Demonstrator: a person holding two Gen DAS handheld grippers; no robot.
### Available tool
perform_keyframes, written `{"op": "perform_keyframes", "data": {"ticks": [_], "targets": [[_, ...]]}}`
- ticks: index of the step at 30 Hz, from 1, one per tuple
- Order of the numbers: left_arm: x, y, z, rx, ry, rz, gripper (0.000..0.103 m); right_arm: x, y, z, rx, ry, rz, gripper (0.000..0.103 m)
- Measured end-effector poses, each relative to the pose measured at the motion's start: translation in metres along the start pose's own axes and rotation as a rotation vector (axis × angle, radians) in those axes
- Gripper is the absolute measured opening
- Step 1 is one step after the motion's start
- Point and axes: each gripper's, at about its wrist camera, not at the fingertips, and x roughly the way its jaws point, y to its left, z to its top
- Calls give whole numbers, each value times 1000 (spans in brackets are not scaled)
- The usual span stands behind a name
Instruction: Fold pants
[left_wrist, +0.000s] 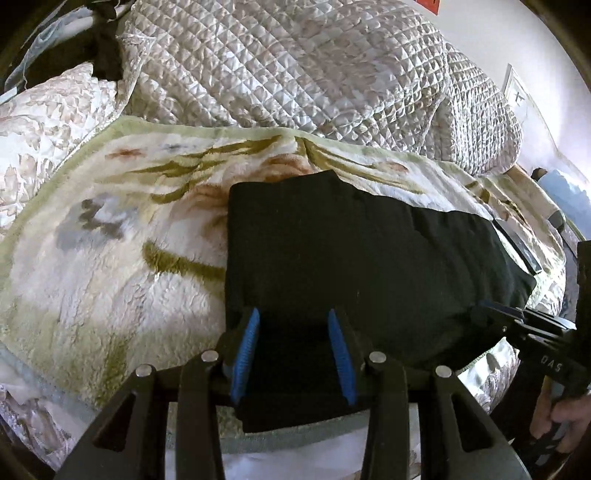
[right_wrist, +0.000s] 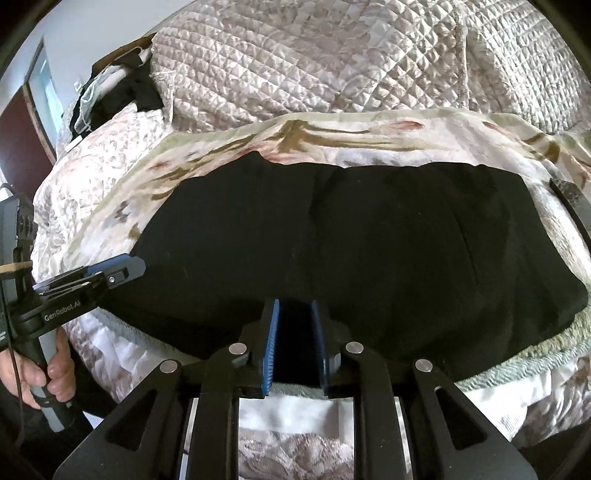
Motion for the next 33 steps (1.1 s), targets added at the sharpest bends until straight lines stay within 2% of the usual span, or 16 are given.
{"op": "perform_keyframes", "data": {"ticks": [4,7,12,13,15,17,21,25,29,33], "targets": [[0,-2,-2,16,-4,7,42,-4,-3,-4,-6,9,-12,18],[0,2,1,-10,2,-15,42,-10,-12,-4,17,-2,-44,18],[0,0,7,-11,15,-6,42,-24,-44,-1,143,-37,-92,19],[1,-1,9,-13,22,-4,42,-27,-52,-1,181,-38,-112,21],[3,-3,14,-10,32,-2,42,-34,-64,-1,245,-41,-126,44],[4,-4,19,-7,27,-8,42,-44,-76,-3,322,-59,-108,52],[8,-4,21,-11,23,-10,42,-51,-90,-12,448,-55,-74,53],[10,-3,18,-11,27,-9,42,-52,-104,-21,538,-21,-103,53],[9,-2,17,-10,24,-12,42,-49,-123,-22,600,-46,-107,53],[9,-2,17,-6,23,-9,42,-41,-142,-19,688,-72,-76,55]]}}
